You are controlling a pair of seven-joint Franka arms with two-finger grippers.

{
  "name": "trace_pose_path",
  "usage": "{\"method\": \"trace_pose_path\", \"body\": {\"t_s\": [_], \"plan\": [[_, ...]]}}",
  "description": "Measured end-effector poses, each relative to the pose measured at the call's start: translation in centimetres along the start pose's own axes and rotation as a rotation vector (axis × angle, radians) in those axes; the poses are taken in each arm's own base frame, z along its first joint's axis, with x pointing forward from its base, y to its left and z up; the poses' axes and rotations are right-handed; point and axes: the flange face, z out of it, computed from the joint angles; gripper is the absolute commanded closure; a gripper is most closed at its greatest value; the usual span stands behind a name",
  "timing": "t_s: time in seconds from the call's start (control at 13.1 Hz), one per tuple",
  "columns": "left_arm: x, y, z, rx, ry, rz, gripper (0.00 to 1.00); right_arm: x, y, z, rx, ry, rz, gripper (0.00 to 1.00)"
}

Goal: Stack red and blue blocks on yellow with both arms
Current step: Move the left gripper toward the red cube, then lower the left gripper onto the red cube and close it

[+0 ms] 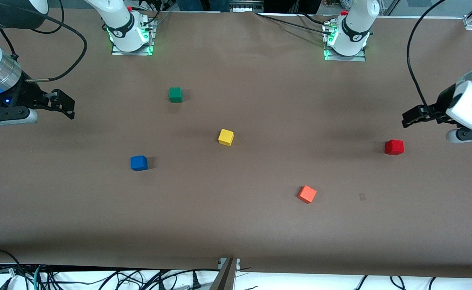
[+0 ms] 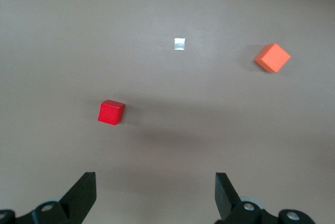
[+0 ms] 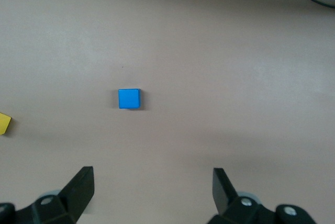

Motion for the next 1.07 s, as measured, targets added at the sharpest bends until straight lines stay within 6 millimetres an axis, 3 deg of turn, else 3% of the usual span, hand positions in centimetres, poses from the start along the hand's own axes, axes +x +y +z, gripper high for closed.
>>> {"method": "trace_pose_path", "body": {"t_s": [0.46, 0.92, 1.07], "plan": [[4.5, -6.4, 6.6, -0.025, -0.048, 0.035, 0.0, 0.0, 0.0, 0.0, 0.0, 0.0, 0.0, 0.0], [7.0, -8.3, 12.8, 0.017, -0.098, 0.047, 0.0, 0.0, 0.0, 0.0, 0.0, 0.0, 0.0, 0.0], [8.0, -10.2, 16.0, 0.008, -0.074, 0.053, 0.0, 0.0, 0.0, 0.0, 0.0, 0.0, 0.0, 0.0]]}}
